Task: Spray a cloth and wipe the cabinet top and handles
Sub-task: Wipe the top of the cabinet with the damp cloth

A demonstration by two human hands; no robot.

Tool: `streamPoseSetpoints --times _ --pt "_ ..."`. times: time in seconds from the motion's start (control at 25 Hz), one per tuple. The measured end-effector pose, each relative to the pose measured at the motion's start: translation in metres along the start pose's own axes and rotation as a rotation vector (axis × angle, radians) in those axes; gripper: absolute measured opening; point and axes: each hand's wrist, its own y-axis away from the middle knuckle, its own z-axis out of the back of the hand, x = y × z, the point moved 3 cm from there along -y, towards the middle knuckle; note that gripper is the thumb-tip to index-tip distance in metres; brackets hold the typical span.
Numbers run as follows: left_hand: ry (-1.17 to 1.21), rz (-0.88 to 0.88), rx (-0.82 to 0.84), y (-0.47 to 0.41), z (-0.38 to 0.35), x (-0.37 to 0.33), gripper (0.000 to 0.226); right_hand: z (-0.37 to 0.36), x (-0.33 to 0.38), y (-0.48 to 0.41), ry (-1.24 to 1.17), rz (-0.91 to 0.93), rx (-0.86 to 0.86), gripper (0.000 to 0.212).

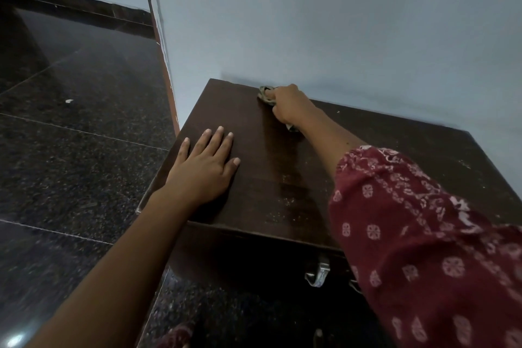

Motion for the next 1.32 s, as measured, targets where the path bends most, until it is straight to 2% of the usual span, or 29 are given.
streamPoseSetpoints --times 0.16,0.4,0.64,0.8,1.04,1.32 --pt "0.026 0.003 -0.010 0.002 0.001 -0.004 0.057 -0.008 -0.001 0.038 0.008 0.042 -0.056 0.043" --pt "0.043 -0.028 -0.062 0.006 0.009 -0.009 0.058 -0.020 0.008 0.126 -0.034 0.140 -0.014 0.059" --pt "0.000 -0.142 -0.119 0.011 0.019 -0.024 0.054 -0.030 0.015 0.208 -0.142 0.329 0.020 0.067" --pt "0.002 -0.161 -0.077 0.013 0.011 -0.035 0.054 -0.034 -0.001 0.240 -0.182 0.458 0.062 0.064" --pt "0.008 -0.139 -0.067 0.005 0.005 -0.037 0.055 -0.034 -0.024 0.231 -0.214 0.435 0.054 0.060" --pt "0.016 -0.130 -0.073 -0.002 0.005 -0.039 0.055 -0.024 -0.033 0.149 -0.170 0.334 -0.009 0.060"
